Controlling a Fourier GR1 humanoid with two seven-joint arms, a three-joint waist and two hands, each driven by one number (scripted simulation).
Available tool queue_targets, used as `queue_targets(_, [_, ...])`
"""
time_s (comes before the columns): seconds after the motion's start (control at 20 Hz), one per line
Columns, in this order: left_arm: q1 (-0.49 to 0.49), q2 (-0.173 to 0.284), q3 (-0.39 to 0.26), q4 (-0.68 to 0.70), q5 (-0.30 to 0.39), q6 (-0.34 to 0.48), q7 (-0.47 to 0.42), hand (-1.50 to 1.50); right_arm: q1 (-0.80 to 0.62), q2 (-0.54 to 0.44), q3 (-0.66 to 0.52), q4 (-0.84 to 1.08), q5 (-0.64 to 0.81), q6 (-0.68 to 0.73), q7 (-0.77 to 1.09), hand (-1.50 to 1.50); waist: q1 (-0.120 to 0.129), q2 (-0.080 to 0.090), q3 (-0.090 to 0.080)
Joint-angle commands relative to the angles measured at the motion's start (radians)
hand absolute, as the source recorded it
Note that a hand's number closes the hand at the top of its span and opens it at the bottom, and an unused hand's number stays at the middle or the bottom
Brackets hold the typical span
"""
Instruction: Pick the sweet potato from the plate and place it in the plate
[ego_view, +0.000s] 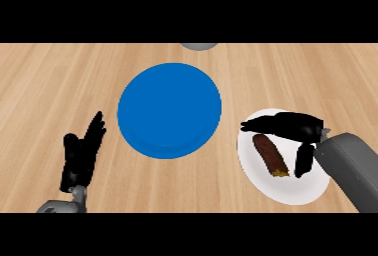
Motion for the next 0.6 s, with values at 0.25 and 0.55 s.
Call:
queue_targets(0.25, [-0.011, -0.022, 0.007, 0.002, -0.047, -0.002, -0.008, 0.0, -0.004, 0.051, 0.016, 0.054, 0.121, -0.037, -0.108, 1.5, 0.0, 0.0, 0.0])
queue_targets(0.55, [-0.015, -0.014, 0.057, 0.034, -0.011, -0.055, -0.016, 0.0, -0.051, 0.056, -0.059, 0.132, 0.134, -0.072, -0.212, 1.5, 0.0, 0.001, 0.0])
